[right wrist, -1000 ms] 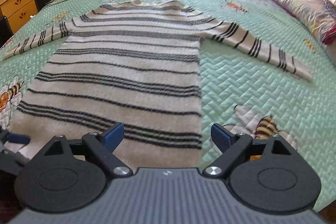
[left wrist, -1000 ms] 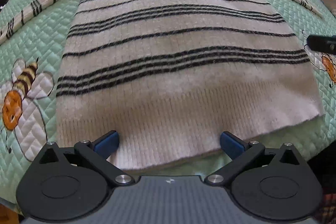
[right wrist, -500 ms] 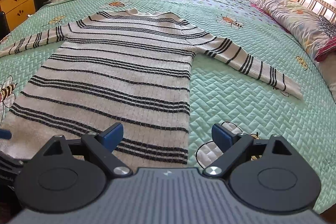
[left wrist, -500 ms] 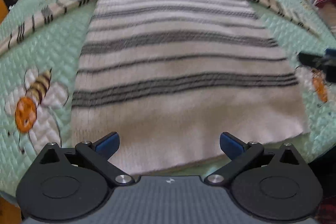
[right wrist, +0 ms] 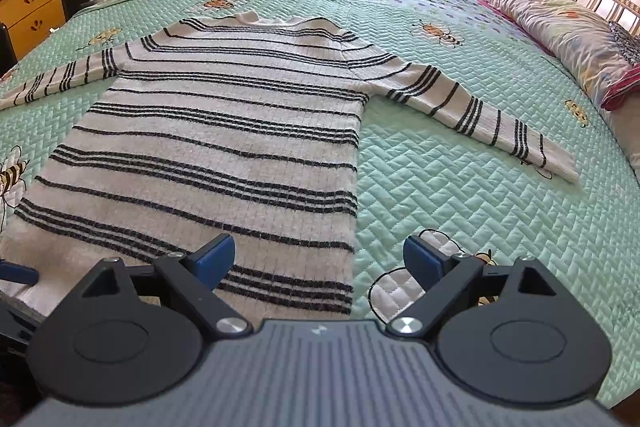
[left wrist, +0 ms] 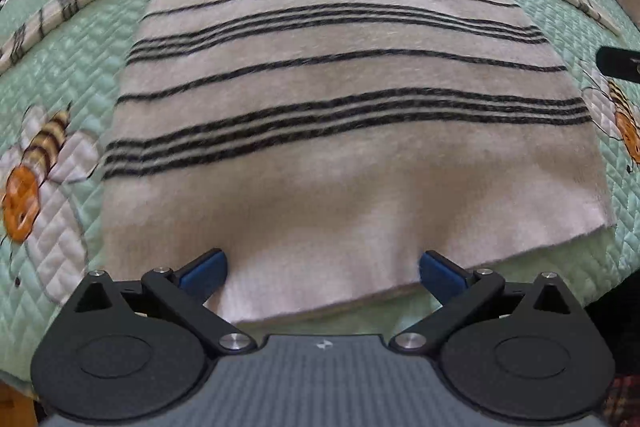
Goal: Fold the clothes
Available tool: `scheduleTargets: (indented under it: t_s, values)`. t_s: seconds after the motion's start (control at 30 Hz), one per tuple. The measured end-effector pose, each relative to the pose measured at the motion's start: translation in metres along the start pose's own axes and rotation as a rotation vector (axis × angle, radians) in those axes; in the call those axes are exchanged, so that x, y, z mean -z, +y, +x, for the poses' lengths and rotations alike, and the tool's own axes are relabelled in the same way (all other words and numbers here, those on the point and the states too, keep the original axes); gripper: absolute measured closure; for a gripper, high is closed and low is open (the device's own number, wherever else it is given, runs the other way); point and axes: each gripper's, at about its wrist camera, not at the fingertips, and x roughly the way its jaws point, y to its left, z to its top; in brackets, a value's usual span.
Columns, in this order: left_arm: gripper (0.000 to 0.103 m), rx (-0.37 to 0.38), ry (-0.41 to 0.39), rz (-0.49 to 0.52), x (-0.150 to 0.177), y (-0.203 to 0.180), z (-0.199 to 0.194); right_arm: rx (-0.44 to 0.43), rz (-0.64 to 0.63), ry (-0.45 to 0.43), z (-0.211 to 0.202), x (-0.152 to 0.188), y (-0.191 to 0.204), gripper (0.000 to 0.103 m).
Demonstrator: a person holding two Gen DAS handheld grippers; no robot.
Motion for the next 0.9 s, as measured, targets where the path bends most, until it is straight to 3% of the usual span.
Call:
scheduleTargets:
  t_s: [0.17,0.37,0.43,0.57,0.67,0.73,0.9]
  values:
    - [0.001,-0.006,-0.018,-0.042,-0.002,0.008,-0.010,0.007,-0.029,0.003,0.002,0.001,0.006,0.012]
    - [0.001,0.009,-0.112,0.005,-0.020,-0.009,-0.028,0.009,-0.035,0.006,0.002,0.001,0.008,0.012]
    - [0.001,0.000,-0.103,0.023,-0.024,-0.015,-0.019,0.010,-0.032,0.008,0.002,0.002,0.008,0.012]
    - [0.001,-0.032,-0.006,0.035,-0.015,-0.017,0.014,0.012,-0.031,0.008,0.002,0.003,0.006,0.012]
    - [0.001,-0.012,-0.023,0.058,-0.005,-0.011,0.010,-0.012,-0.001,0.000,0.005,0.005,-0.001,0.011]
    - [0.001,0.002,-0.018,0.037,-0.004,-0.002,0.008,-0.119,0.095,-0.016,0.006,0.008,-0.014,0.011]
    - [0.003,0.007,-0.045,-0.021,-0.010,-0.001,-0.006,-0.592,0.458,-0.020,0.029,0.034,-0.046,0.011]
